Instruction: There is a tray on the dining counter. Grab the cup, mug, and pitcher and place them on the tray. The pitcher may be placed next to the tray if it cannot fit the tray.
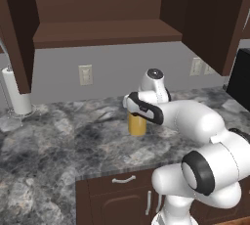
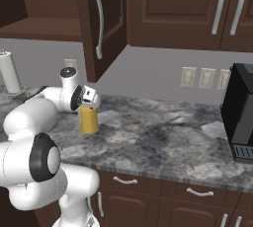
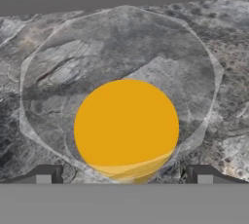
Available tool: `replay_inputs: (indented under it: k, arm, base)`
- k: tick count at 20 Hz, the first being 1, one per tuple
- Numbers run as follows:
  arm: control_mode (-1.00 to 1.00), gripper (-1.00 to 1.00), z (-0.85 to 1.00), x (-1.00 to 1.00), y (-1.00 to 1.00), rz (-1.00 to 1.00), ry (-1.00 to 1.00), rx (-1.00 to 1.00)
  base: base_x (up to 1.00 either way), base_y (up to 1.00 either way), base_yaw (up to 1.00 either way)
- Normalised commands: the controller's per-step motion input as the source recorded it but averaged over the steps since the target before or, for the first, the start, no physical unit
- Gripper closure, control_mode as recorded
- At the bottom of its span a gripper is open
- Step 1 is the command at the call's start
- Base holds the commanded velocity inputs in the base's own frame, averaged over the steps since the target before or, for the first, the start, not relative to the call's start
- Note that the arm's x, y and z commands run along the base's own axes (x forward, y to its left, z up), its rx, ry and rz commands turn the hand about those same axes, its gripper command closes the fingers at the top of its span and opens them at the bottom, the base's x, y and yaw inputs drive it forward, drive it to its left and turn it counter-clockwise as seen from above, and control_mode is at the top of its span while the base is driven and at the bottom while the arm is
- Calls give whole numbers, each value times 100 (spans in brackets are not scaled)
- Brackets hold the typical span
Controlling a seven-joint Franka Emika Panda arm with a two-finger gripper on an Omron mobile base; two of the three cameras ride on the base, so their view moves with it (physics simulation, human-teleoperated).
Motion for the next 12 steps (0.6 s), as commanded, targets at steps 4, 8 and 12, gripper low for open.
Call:
replay_inputs:
  k: [4, 8, 12]
  arm:
    - [-100, -100, 0, 0, 0, 0, 0, 0]
    - [-100, -100, 0, 0, 0, 0, 0, 0]
    - [-100, -100, 0, 14, 0, -3, 0, 0]
  base:
    - [0, 0, 0]
    - [0, 0, 0]
    - [0, 0, 0]
